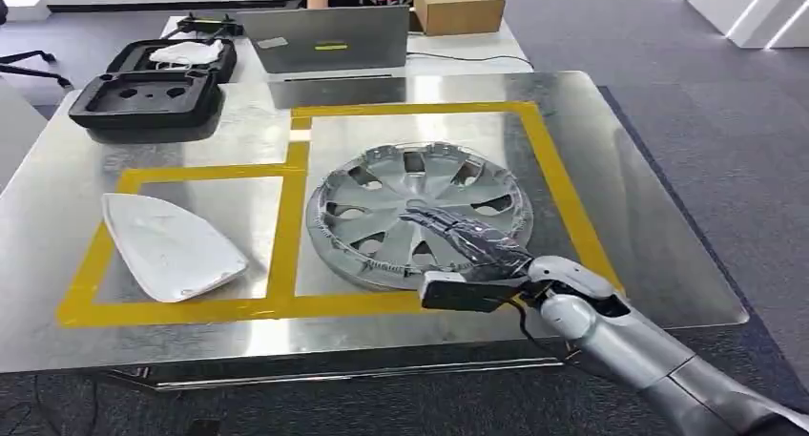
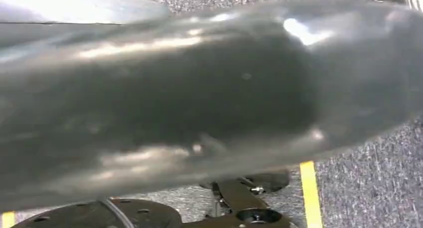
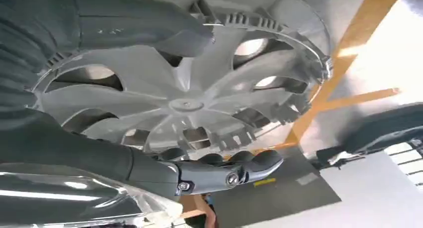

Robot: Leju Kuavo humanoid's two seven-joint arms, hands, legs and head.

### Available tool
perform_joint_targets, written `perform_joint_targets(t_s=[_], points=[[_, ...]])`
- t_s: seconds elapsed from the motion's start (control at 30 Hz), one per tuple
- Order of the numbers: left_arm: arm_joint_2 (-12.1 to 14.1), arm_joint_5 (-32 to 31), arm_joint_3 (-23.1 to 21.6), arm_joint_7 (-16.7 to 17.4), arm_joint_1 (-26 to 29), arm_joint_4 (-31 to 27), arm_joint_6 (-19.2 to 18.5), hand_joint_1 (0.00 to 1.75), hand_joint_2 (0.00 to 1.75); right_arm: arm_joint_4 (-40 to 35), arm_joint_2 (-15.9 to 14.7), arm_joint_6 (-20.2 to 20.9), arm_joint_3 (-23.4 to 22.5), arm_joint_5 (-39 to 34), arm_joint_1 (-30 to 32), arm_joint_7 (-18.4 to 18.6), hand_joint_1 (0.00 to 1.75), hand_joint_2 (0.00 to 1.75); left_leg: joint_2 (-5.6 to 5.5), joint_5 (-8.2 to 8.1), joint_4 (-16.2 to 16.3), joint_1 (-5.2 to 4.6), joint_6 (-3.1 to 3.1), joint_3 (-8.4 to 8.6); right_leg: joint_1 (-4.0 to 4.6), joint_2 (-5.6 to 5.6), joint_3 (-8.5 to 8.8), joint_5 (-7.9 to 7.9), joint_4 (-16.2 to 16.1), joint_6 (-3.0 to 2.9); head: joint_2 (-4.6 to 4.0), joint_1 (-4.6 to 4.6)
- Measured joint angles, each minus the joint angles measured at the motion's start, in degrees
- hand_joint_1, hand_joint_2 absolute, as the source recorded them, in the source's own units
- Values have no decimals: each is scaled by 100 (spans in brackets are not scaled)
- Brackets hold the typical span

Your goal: Take the parts from the cabinet and place them on the table.

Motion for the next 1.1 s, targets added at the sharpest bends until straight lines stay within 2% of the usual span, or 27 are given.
perform_joint_targets(t_s=[0.23, 0.4, 0.5, 0.63, 0.8, 1.1], points=[[-28, 4, 46, -11, 2, 0, 70, 0, 0, -852, -546, -103, -343, -87, 488, -35, 0, 175, -13, -2, 0, -1, 3, -7, -1, -8, 1, -1, -1, 1, 0, 2], [-46, -28, 46, -11, -2, 0, 79, 0, 0, -1151, -760, -150, -463, -96, 702, -37, 0, 175, -15, -3, 2, -3, 6, -4, -2, -15, -2, 0, -4, 1, 0, -2], [-92, -35, 48, -9, 10, 0, 129, 0, 0, -1605, -1100, -328, -698, -131, 1168, -92, 0, 175, -50, -3, 2, -3, 8, -8, -1, -54, 7, -11, -5, 13, 0, 4], [-136, 18, 57, 22, 26, 0, 175, 0, 0, -2339, -1458, -513, -1251, -83, 1950, -225, 0, 175, -47, -10, 1, -3, 13, -13, -2, -41, 6, -13, -5, 14, 0, 2], [-138, 74, 81, 24, 22, 0, 173, 0, 0, -2906, -1519, -608, -1722, 68, 2537, -304, 0, 175, -44, -13, 0, -4, 19, -12, -2, -37, 3, -15, -6, 16, 0, 2], [-140, 74, 105, 24, 19, 0, 173, 0, 0, -3141, -1530, -603, -1921, 105, 2718, -315, 0, 175, -41, -7, 0, -4, 17, -9, -2, -36, 5, -11, -5, 16, 0, 0]])
